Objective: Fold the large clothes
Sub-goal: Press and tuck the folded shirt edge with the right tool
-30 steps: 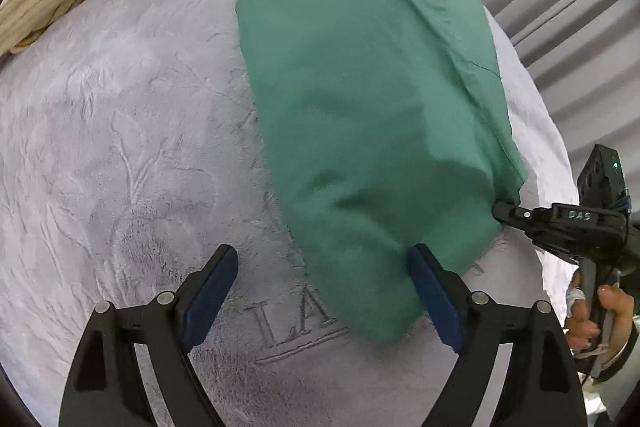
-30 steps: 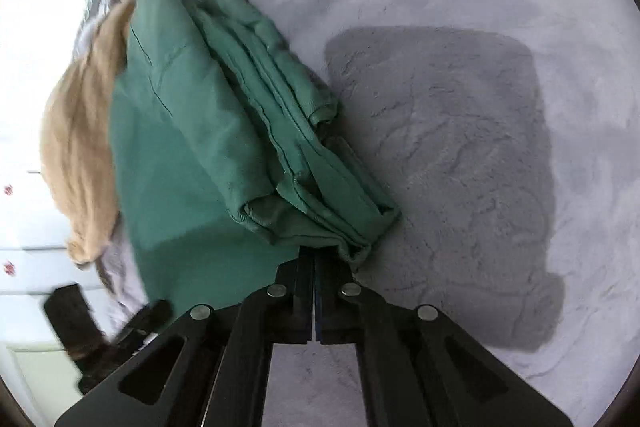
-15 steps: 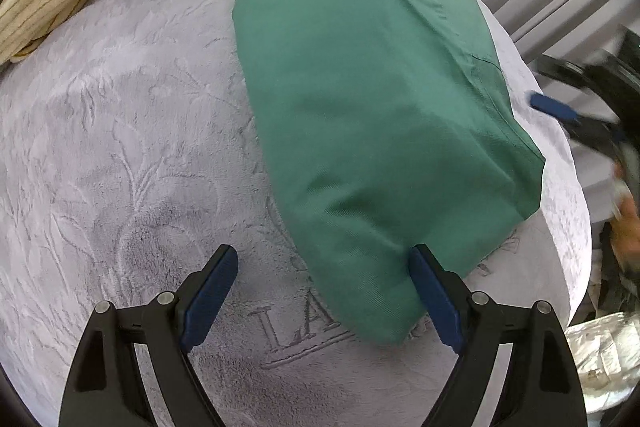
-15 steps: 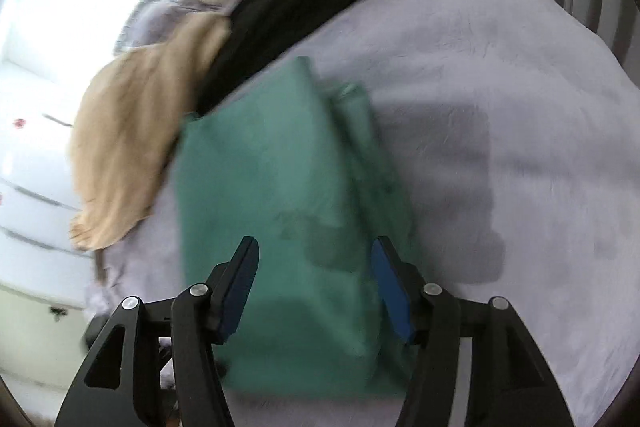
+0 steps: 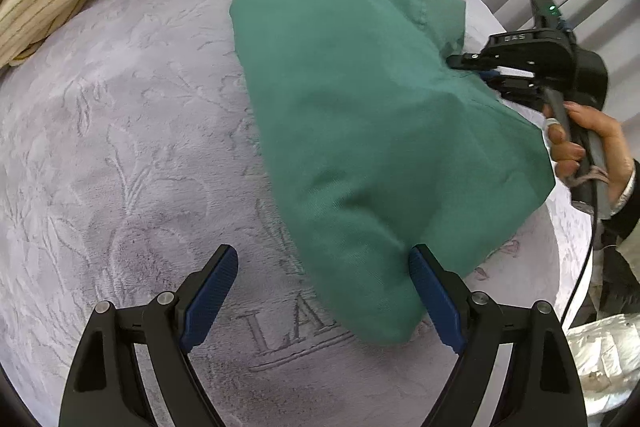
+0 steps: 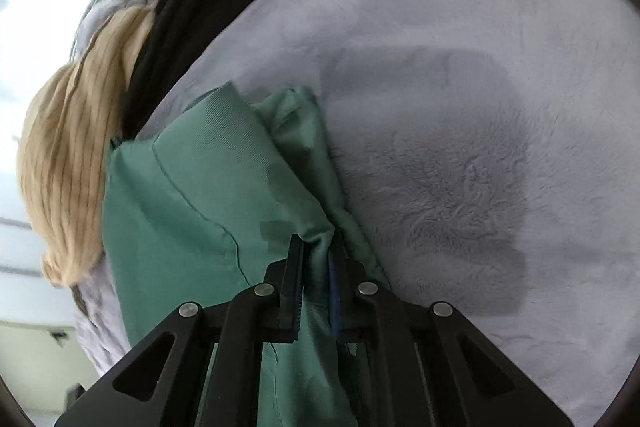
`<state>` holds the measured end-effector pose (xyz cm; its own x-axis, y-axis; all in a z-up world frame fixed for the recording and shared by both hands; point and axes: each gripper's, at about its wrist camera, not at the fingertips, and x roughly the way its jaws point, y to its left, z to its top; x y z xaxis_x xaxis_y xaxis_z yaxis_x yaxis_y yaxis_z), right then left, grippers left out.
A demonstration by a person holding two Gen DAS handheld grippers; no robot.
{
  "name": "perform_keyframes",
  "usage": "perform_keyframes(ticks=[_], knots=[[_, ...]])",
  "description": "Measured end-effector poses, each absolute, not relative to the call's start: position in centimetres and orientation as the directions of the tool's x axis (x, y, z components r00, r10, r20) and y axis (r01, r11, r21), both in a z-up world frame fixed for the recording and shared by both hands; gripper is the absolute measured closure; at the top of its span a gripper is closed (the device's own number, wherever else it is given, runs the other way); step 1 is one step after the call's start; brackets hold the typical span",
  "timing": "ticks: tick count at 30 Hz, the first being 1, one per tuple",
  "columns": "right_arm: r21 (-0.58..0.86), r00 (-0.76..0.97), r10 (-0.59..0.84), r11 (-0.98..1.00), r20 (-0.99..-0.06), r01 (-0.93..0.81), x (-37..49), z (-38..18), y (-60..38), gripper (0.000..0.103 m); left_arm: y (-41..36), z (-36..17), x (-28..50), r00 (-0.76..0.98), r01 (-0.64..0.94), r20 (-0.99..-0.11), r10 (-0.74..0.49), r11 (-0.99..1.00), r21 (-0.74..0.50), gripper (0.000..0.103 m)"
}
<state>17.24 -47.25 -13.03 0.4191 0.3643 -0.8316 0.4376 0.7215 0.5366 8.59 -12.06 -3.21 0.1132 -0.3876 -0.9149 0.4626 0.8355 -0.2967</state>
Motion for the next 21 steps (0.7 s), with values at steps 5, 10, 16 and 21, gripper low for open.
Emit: perform_keyframes(ticks=[5,10,16,21], knots=[[0.571,0.447,0.375,0.67,-0.812,0.475,15.8,-12.3,-47.8,0.091,-12.2,-2.8,8.5,0.108,0.462,-0.927,-0.36,0.843,-0.274,0.015],[0.573,0.457,0.374,0.683,-0.807,0.452,12.9,-9.1,-47.3,0.084,-12.3,-2.4,8.6,0.099,0.457,-0.933,-0.346,0.848,-0.267,0.015],[0.541,0.429,0.368,0.734,-0.825,0.411,9.1,-7.6,-46.1,0.032,-12.9,-2.1,8.9,0.098,0.462,-0.94,-0.327,0.851,-0.248,0.015],[0.501,0.401,0.353,0.786,-0.845,0.362,8.9,-7.4,-45.9,0.03,-13.1,-1.3,9.2,0.103,0.467,-0.944,-0.313,0.853,-0.232,0.015]])
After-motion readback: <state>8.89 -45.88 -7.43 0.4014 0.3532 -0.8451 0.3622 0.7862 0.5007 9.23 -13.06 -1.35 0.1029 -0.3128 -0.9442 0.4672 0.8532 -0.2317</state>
